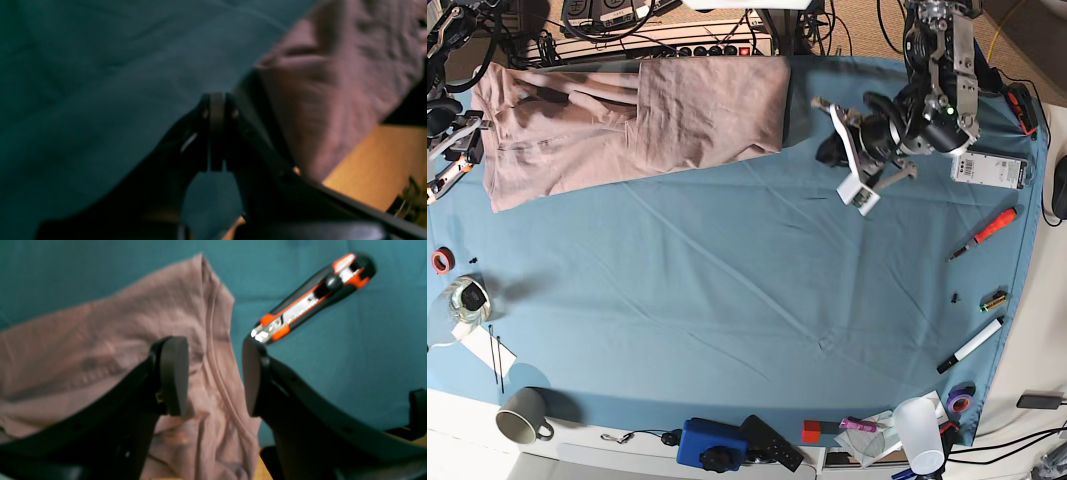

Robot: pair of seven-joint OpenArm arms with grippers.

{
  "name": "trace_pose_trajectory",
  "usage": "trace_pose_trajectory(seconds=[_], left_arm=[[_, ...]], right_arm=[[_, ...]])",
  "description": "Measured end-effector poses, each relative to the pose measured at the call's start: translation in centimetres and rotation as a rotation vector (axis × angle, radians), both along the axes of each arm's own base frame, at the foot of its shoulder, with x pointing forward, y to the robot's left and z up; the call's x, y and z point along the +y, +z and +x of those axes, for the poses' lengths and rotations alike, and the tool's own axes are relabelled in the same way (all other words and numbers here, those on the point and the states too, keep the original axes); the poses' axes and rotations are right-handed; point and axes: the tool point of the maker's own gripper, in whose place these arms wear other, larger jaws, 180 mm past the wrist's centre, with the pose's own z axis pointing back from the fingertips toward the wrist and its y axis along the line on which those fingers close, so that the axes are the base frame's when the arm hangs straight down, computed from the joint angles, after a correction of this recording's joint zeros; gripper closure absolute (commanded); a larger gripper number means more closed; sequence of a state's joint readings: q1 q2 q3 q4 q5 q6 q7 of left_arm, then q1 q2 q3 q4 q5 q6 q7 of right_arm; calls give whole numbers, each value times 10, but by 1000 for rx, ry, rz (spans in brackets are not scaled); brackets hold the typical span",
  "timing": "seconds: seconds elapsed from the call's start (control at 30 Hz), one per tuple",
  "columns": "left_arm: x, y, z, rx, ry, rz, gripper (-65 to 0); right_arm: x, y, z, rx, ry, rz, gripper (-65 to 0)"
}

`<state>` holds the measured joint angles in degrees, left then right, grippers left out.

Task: Fold the T-shirt properly

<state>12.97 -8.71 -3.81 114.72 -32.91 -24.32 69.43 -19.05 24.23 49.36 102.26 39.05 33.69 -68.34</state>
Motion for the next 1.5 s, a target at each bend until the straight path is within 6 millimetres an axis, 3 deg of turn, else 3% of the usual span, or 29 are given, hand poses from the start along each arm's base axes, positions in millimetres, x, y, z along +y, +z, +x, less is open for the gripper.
trace_pose_trajectory(seconds=[0.17, 0.27, 0.43, 0.8, 0.97, 1.23, 1.3, 1.43, 1.5], left_arm=[[-4, 7, -13, -5, -7, -16, 0], [-6, 16, -17, -29, -12, -22, 0], [-7, 16, -28, -17, -13, -24, 0], [-7, 16, -28, -20, -12, -28, 0], [-8, 17, -27, -26, -10, -33, 0], [-8, 17, -27, -26, -10, -32, 0], [-8, 17, -27, -26, -9, -32, 0], [-9, 19, -24, -41, -4, -43, 0], [-9, 19, -25, -40, -4, -43, 0]], right_arm=[[-7, -12, 2, -19, -32, 52, -263], [-14, -24, 4, -9, -54, 147, -263], [-14, -29, 17, -5, -27, 367, -263], [-25, -59, 4, 89, -69, 419, -263], [-6, -81, 8, 129, -36, 488, -263], [33, -92, 19, 192, 93, 560, -261], [39, -94, 21, 201, 112, 568, -225], [43, -96, 21, 208, 121, 571, 0], [43, -96, 22, 206, 121, 569, 0]])
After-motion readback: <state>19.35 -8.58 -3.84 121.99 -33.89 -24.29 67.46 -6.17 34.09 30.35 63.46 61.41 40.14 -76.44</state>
